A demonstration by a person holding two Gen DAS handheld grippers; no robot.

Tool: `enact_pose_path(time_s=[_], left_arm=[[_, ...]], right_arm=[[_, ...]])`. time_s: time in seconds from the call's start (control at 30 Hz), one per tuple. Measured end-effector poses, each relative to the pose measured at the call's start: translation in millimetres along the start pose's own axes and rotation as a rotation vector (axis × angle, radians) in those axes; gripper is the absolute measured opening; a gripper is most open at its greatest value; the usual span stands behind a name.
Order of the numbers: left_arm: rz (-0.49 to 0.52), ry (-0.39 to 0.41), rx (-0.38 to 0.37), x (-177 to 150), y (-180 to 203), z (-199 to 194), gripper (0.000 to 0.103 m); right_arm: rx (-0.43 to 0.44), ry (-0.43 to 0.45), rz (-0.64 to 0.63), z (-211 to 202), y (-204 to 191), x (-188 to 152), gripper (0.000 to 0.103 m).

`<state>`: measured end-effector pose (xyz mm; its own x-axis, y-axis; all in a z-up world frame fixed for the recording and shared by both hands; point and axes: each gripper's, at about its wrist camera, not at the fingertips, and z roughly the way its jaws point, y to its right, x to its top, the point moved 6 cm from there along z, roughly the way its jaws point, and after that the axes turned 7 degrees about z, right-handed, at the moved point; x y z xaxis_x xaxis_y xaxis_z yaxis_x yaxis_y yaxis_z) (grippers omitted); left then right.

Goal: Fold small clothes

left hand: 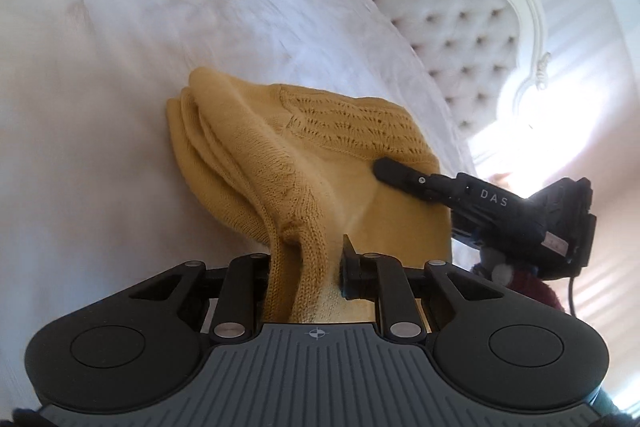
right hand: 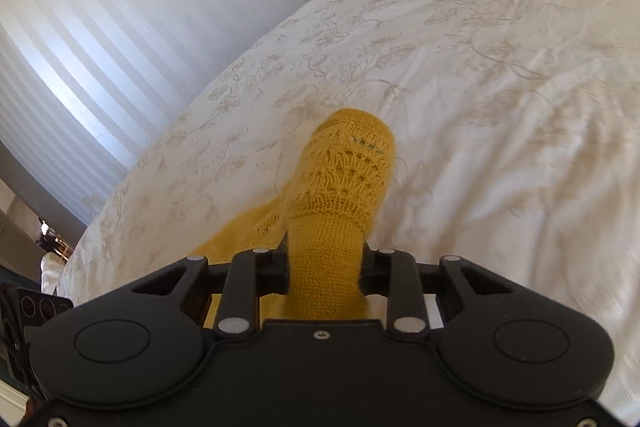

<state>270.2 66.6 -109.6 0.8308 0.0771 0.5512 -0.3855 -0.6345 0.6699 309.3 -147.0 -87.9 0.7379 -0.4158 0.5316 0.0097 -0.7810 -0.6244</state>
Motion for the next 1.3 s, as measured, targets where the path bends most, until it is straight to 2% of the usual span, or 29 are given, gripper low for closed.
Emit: enact_pose_path(time_s=[0.17,0.3,0.37,0.43,0.47,0.5,0.63,0.77,1.0,1.1,1.17,1.23,1.3], left_arm=[[0.026,-0.036,-0.024,-38,40,-3,0.021],[-0.004,-0.087,-0.019,-79,56,4,0.022],[-0.046,-0.123,0.019,-96,54,14,0.024],[-0.056,-0.181,0.118,-113,44,24,0.026],[-0.050,-0.200,0.151,-122,39,26,0.028],[-0.056,-0.199,0.148,-126,35,26,0.028],[-0.102,-0.199,0.167,-122,28,18,0.030],[-0.004,-0.242,0.230,-123,39,21,0.031],[0.125,-0.305,0.285,-146,52,3,0.042],[0.209,-0.280,0.318,-147,63,-11,0.043],[0.292,-0.203,0.329,-142,76,-19,0.047],[0.372,-0.098,0.358,-130,87,-24,0.063],[0.413,-0.023,0.391,-116,92,-20,0.067]], right_arm=[[-0.008,-0.012,0.024,-56,11,-33,0.038],[-0.063,-0.044,0.038,-82,33,-57,0.039],[-0.110,-0.050,0.048,-87,51,-70,0.041],[-0.195,-0.047,0.030,-86,72,-81,0.046],[-0.225,-0.040,0.032,-85,82,-84,0.054],[-0.239,-0.024,0.049,-85,92,-87,0.059],[-0.172,0.019,0.148,-98,109,-94,0.063],[-0.132,-0.010,0.153,-114,109,-119,0.064],[-0.167,-0.087,0.140,-140,117,-157,0.063],[-0.178,-0.101,0.136,-148,114,-156,0.066],[-0.158,-0.035,0.105,-160,104,-149,0.069],[-0.154,0.040,0.053,-166,92,-135,0.074],[-0.175,0.091,-0.011,-163,82,-122,0.077]])
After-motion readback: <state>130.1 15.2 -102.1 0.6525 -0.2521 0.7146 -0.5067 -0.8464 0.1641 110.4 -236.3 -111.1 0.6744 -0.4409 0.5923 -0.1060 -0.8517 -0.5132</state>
